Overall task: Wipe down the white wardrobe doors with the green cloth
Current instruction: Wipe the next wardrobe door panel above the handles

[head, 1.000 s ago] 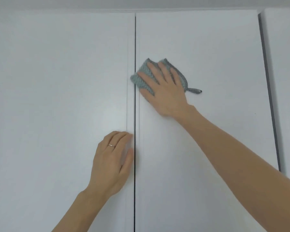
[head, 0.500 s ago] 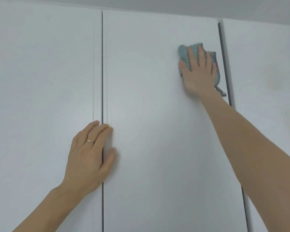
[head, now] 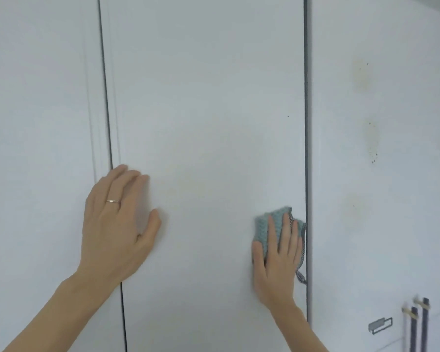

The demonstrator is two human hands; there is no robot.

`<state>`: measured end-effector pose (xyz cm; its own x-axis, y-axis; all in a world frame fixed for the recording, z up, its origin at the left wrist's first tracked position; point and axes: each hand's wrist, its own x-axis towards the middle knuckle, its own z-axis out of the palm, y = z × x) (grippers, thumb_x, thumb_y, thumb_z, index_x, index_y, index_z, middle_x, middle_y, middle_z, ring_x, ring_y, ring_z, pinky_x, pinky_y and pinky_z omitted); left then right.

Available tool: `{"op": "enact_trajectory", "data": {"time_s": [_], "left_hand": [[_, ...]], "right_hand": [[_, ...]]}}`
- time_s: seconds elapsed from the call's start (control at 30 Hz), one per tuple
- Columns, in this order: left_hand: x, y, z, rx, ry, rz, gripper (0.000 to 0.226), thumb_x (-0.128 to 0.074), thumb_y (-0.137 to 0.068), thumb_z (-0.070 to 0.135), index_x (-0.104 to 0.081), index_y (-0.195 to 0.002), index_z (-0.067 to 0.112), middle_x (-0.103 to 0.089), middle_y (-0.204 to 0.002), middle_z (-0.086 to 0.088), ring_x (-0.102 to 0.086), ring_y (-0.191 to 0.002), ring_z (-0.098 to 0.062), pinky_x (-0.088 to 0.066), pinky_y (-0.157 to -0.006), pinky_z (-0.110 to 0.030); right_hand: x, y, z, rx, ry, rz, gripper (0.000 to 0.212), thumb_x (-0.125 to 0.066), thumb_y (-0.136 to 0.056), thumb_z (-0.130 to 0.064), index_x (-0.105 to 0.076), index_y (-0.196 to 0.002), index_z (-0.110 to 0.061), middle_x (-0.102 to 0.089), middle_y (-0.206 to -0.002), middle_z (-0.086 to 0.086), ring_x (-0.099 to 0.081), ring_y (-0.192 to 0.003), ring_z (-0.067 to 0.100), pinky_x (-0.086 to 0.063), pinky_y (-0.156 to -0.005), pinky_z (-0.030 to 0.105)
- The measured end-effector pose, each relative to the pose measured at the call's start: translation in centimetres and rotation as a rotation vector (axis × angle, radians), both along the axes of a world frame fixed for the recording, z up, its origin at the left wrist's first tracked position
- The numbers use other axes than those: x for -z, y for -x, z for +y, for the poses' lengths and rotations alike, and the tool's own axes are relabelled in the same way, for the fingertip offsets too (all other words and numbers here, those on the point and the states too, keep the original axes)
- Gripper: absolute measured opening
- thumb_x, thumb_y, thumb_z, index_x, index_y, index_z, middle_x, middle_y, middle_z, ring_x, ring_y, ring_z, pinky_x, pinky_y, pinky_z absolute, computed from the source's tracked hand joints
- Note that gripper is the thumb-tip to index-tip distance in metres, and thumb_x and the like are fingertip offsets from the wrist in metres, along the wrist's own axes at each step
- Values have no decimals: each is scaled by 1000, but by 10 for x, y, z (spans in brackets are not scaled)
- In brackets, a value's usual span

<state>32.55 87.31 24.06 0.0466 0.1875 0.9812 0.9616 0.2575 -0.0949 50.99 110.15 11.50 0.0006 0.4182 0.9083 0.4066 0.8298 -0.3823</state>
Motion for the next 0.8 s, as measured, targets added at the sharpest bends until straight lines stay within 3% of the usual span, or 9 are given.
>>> {"op": "enact_trajectory", "data": {"time_s": [0.1, 0.17, 0.3, 0.4, 0.5, 0.57, 0.63, 0.8], "left_hand": [[20, 2, 3, 16, -2, -4, 61, -52, -95, 34, -56, -143, -3, -53, -149, -18, -38, -150, -39, -26, -125, -47], [23, 3, 3, 27, -4, 7, 60, -52, -96, 33, -56, -143, -3, -54, -148, -19, -39, -150, -39, -28, -125, -49], [12, 4, 1, 22, -50, 32, 51, -55, -95, 30, -63, -135, 0, -61, -140, -16, -48, -142, -38, -31, -119, -46], [3, 7, -3, 5, -62, 49, 46, -56, -94, 28, -67, -129, 1, -64, -136, -15, -52, -135, -38, -32, -114, -43], [0, 11, -5, -3, -64, 74, 41, -59, -93, 21, -68, -128, 1, -65, -134, -16, -53, -133, -38, -31, -114, -38], [4, 11, -5, 16, -63, 71, 41, -61, -93, 18, -67, -128, -1, -64, -135, -18, -52, -136, -39, -33, -116, -43], [13, 9, -3, 40, -48, 48, 42, -61, -93, 16, -65, -131, -2, -62, -137, -19, -48, -141, -39, -37, -117, -52], [39, 8, -2, 60, -25, 24, 47, -59, -94, 17, -61, -135, -5, -58, -141, -23, -42, -147, -42, -33, -121, -54]], "right_hand": [[30, -8, 1, -15, -11, -98, 58, -24, -107, -51, -10, -163, -40, -3, -172, -2, 1, -159, 27, -11, -122, 60], [-5, -14, 9, -24, -65, -132, 58, -27, -107, -50, -10, -162, -43, -1, -172, -2, 2, -159, 26, -8, -124, 56], [-177, -14, 29, 73, -238, -101, 57, -25, -106, -53, -19, -160, -37, -13, -171, 6, -10, -157, 30, -10, -126, 49], [-304, -15, 35, 51, -207, -110, 58, -25, -107, -53, -14, -162, -39, -3, -172, 0, 1, -158, 26, 0, -127, 48], [-347, -14, 33, 24, -176, -87, 60, -23, -106, -54, -12, -163, -39, -2, -172, -4, 3, -158, 23, 2, -127, 49], [-324, -10, 31, 44, -208, -66, 60, -23, -106, -54, -15, -163, -36, -5, -172, -3, 0, -159, 24, 1, -127, 48], [-261, -7, 30, 75, -227, -65, 60, -23, -107, -52, -16, -163, -32, -8, -172, 2, -2, -158, 26, -2, -127, 48], [5, -3, 2, -2, -114, -127, 59, -32, -108, -43, -15, -163, -32, -3, -172, 4, 1, -159, 30, -6, -126, 53]]}}
